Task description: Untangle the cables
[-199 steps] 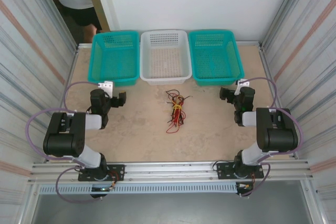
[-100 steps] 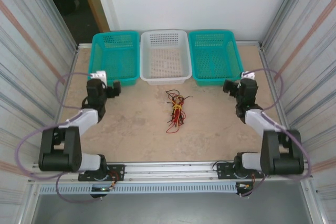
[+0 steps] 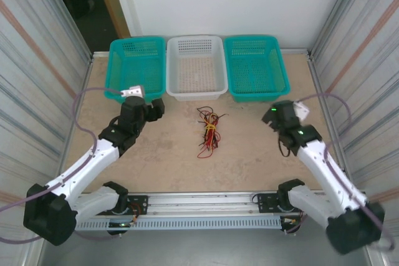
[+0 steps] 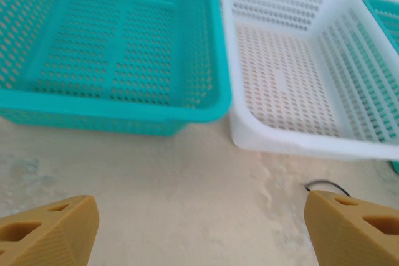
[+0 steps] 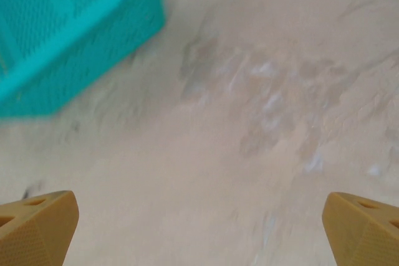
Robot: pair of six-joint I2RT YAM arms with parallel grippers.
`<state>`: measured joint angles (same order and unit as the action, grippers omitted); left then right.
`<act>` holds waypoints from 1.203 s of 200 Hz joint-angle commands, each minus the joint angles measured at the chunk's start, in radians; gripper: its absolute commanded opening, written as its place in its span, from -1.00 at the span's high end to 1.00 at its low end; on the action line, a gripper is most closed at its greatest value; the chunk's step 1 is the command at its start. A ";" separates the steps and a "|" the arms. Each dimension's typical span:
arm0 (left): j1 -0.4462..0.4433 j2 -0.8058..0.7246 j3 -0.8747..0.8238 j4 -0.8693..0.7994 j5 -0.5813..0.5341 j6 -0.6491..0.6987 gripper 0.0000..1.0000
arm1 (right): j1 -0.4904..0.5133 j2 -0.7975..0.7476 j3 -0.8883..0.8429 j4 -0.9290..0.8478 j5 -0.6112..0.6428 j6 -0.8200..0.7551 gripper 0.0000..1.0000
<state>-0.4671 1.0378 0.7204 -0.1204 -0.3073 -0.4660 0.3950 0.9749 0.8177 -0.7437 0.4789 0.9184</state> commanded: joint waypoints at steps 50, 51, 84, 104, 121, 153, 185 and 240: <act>-0.010 0.061 0.111 -0.092 0.183 -0.084 -0.61 | 0.390 0.354 0.214 0.121 -0.009 -0.094 -0.44; -0.010 0.061 0.110 -0.092 0.184 -0.085 -0.61 | 0.390 0.361 0.217 0.125 -0.024 -0.100 -0.44; -0.011 0.030 0.075 -0.118 0.198 -0.109 -0.61 | 0.466 0.613 0.425 0.157 -0.222 -0.192 -0.37; -0.012 0.003 0.058 -0.143 0.182 -0.120 -0.62 | 0.489 0.732 0.522 0.141 -0.250 -0.191 -0.36; -0.012 -0.016 0.040 -0.143 0.180 -0.124 -0.62 | 0.485 0.832 0.608 0.098 -0.261 -0.180 -0.26; -0.012 -0.020 0.037 -0.151 0.186 -0.136 -0.62 | 0.466 0.961 0.728 0.026 -0.251 -0.178 -0.06; -0.012 -0.021 0.044 -0.152 0.196 -0.135 -0.63 | 0.456 1.002 0.766 -0.037 -0.191 -0.174 -0.02; -0.011 0.005 0.045 -0.149 0.216 -0.147 -0.63 | 0.458 1.060 0.798 -0.101 -0.163 -0.155 0.24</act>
<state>-0.4732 1.0370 0.7597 -0.2649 -0.1127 -0.5880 0.8486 1.9915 1.5795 -0.7723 0.2832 0.7509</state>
